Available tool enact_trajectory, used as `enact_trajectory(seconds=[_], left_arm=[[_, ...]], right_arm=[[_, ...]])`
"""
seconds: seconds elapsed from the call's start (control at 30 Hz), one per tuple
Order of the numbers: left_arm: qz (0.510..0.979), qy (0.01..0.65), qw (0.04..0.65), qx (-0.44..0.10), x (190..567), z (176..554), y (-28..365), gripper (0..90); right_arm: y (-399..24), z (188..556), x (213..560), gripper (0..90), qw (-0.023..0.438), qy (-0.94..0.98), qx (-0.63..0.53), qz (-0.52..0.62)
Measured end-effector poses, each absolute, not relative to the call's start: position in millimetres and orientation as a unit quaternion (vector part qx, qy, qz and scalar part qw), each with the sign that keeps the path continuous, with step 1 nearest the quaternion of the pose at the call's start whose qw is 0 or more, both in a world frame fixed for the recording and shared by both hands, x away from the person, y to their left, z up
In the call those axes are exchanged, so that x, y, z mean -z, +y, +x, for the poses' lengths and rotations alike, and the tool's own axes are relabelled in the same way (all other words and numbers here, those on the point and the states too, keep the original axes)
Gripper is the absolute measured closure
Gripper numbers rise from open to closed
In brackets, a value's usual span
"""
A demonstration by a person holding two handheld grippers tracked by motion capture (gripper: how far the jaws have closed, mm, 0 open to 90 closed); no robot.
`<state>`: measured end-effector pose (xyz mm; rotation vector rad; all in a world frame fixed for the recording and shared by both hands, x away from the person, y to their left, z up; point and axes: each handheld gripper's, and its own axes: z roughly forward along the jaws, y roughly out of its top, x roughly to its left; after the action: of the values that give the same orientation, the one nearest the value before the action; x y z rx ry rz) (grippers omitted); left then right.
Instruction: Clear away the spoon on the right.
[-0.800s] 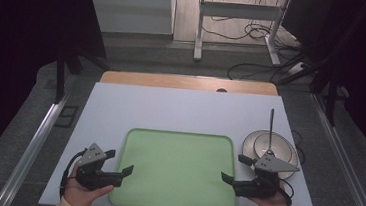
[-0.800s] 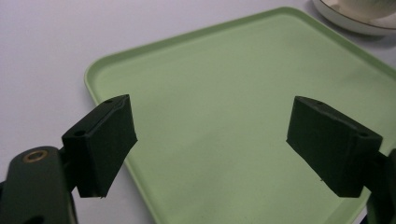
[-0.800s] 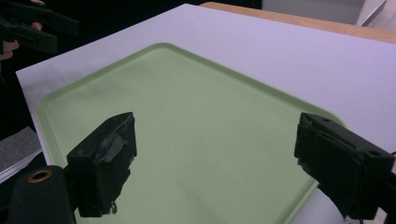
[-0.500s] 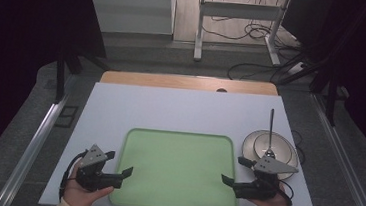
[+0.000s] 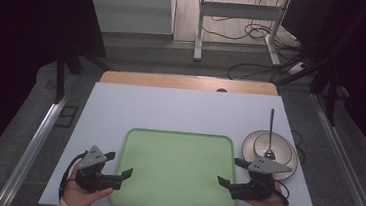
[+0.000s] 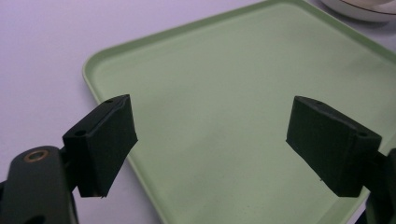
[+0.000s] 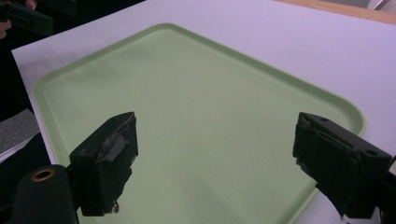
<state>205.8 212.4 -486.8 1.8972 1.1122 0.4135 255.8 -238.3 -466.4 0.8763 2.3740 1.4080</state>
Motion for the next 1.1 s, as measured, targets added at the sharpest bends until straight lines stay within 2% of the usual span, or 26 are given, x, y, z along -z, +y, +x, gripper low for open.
enact_trajectory(seconds=[0.7,1.1], left_arm=[[0.765,0.45,0.428,-0.171,489,205,210,15.4],[0.767,0.447,0.427,-0.169,490,205,212,15.4]], right_arm=[[-239,255,457,15.6,0.123,0.815,-0.482,0.296],[-226,268,428,16.5,0.116,0.82,-0.476,0.297]])
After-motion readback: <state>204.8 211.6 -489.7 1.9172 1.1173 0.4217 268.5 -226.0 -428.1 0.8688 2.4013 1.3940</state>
